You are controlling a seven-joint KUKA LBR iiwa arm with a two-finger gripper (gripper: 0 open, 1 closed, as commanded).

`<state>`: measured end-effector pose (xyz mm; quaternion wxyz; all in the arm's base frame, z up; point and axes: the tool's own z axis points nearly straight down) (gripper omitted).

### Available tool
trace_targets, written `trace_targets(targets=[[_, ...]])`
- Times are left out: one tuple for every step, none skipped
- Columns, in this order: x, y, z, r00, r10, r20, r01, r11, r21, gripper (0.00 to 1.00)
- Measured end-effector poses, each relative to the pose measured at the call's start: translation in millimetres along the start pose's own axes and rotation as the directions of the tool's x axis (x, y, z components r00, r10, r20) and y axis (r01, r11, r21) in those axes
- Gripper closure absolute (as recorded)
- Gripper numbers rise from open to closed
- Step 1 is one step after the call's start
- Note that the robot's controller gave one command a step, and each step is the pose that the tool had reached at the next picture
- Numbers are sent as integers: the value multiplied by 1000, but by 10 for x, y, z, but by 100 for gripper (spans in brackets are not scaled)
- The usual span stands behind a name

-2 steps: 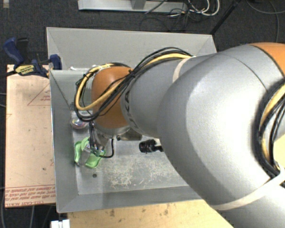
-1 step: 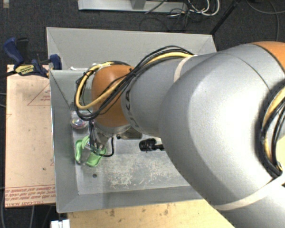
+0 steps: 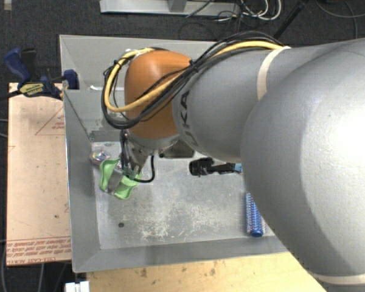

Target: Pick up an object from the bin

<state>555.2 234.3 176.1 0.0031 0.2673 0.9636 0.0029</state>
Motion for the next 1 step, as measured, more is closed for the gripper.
trace_targets(targets=[[-117,-75,-898,1000,-2,2,2,1000,-1,100]])
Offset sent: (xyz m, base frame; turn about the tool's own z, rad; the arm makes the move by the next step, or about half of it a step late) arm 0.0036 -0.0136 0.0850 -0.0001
